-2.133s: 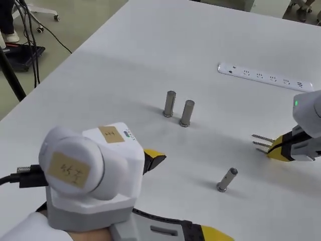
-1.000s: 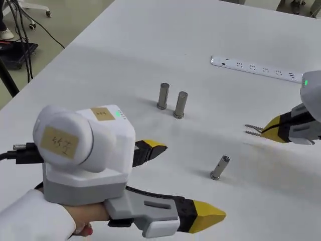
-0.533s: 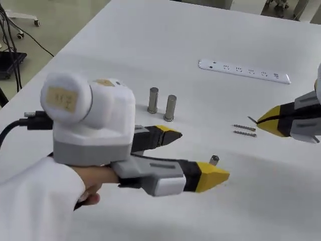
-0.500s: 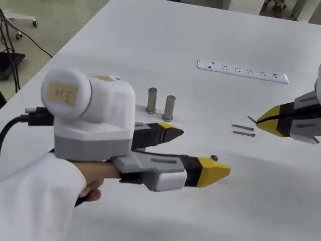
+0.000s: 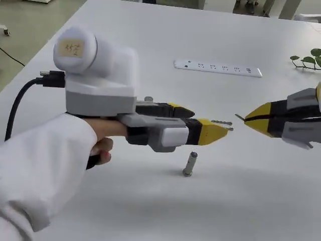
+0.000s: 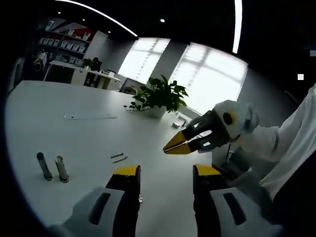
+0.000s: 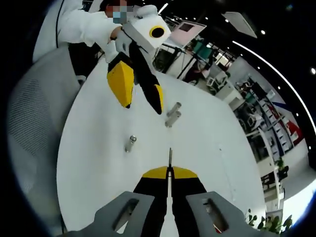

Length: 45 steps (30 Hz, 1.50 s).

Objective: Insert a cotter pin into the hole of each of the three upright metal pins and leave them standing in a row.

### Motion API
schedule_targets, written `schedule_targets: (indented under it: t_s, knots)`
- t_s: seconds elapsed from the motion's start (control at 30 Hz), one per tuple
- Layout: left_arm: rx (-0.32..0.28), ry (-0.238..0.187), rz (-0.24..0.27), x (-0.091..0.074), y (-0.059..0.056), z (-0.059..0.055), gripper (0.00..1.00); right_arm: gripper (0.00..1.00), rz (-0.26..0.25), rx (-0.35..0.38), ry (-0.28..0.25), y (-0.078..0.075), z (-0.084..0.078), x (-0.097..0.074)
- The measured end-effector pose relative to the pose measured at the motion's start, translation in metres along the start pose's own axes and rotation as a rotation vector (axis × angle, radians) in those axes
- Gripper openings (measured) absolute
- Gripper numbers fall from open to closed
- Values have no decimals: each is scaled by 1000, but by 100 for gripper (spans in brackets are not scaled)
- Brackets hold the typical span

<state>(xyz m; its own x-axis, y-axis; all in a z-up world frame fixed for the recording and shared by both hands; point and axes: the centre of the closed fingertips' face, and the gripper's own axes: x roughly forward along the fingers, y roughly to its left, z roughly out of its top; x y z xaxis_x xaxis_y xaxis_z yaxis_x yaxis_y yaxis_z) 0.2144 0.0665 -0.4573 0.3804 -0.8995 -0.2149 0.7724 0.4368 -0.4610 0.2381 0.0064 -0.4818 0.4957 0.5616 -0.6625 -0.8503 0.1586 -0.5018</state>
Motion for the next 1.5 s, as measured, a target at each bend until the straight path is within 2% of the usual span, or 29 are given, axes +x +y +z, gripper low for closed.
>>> schedule_targets:
  t_s: [0.2, 0.37, 0.43, 0.53, 0.63, 0.73, 0.87, 1.03, 1.5]
  knots:
    - [-36, -14, -38, 16, -10, 4, 34, 0, -45, -37, 2, 6, 5, -11]
    - [-54, 7, -66, 27, -18, 0, 27, 0, -60, -56, -4, 17, 12, -16]
    - [-66, 21, -75, 31, -21, -2, 24, 0, -82, -75, -8, 17, 16, -18]
    - [-71, 30, -81, 34, -23, -3, 24, 0, -87, -71, -22, 17, 18, -20]
    - [-73, 36, -96, 35, -27, -2, 17, 0, -84, -87, -22, 20, 20, -20]
    - [-70, 38, -98, 36, -28, -1, 15, 0, -81, -92, -25, 23, 22, -20]
    - [-65, 56, -110, 35, -30, -4, 8, 0, -83, -104, -30, 24, 24, -19]
    - [-64, 72, -107, 34, -31, -7, 3, 0, -82, -112, -39, 25, 29, -19]
    - [-89, 100, -89, 28, -27, -14, 0, 0, -64, -143, -36, 33, 35, -17]
